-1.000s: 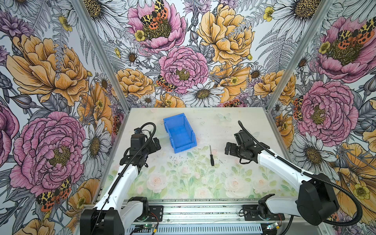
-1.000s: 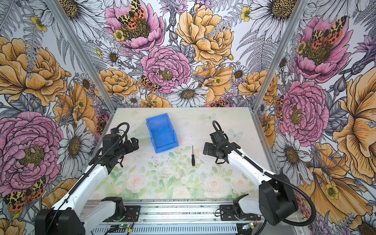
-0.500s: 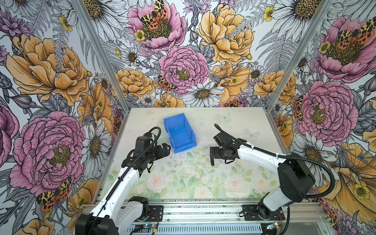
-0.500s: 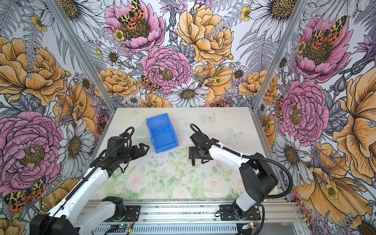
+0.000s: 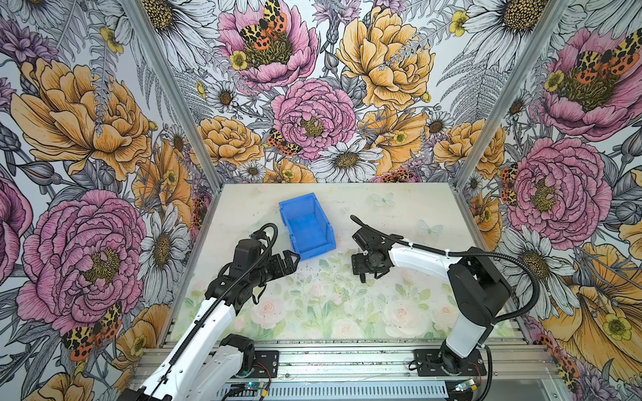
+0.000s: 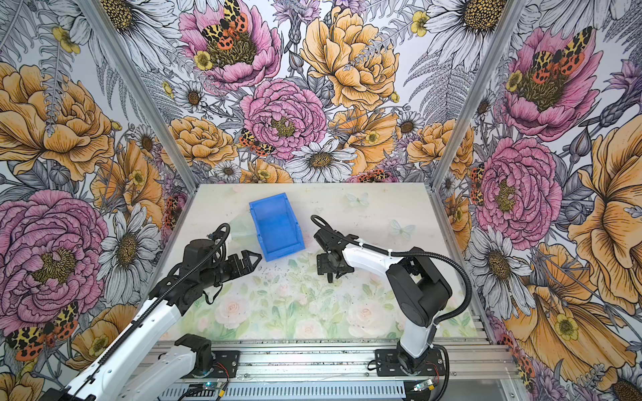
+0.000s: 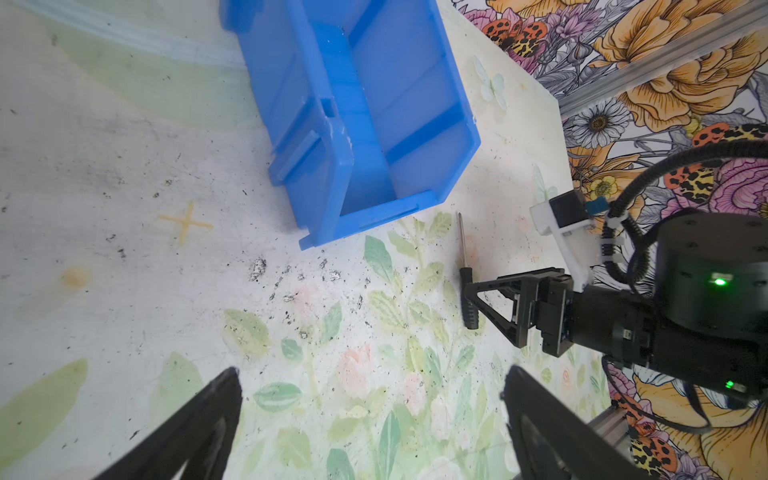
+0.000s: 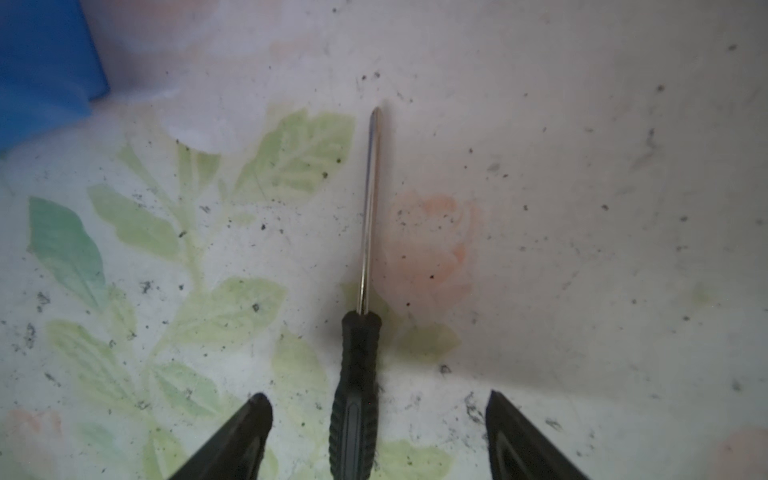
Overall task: Put the screwdriver in the bin
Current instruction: 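Move the right gripper over the black-handled screwdriver while the left arm lifts slightly, then lower the right gripper and close it on the screwdriver handle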
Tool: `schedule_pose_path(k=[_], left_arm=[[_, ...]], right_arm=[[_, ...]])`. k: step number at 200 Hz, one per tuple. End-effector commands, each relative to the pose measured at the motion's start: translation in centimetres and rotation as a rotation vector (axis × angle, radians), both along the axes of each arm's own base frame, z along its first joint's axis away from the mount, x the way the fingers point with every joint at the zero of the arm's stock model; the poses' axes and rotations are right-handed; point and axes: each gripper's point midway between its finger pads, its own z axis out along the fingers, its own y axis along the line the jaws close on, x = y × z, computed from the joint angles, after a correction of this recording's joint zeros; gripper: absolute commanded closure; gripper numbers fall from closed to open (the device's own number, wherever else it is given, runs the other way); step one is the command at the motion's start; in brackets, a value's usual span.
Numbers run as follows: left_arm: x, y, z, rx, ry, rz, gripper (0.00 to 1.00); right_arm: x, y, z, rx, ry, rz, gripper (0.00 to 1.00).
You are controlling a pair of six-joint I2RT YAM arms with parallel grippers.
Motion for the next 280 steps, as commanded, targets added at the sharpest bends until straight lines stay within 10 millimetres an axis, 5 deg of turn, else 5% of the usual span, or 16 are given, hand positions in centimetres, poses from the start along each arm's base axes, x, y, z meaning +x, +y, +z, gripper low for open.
schedule_pose_path(k=[1,154,199,235,280], left_arm=[[-0.4,-0.5,0.0,-0.023,0.007,-0.021,0.01],[0.0,0.2,-0.2,0.004,-0.016,-0.006,0.01],[0.1,0.3,-0.1,0.009,-0.023,0.002,0.01],[0.4,0.7,0.0,0.012,-0.032,0.017,0.01],[0.5,0.9,0.2,0.017,-0.039,0.023,0.01]], right_arm=[[0.2,1.0,0.0,0.011,-0.006,0.022,0.22],[-2.0,0.1,-3.0,-0.042,0.06,0.018,0.71],[-2.2,-0.2,-3.0,-0.051,0.057,0.019,0.97],[-1.9,0.0,-1.8,-0.028,0.018,0.03,1.0],[-1.3,0.8,2.0,0.034,-0.082,0.079,1.0]])
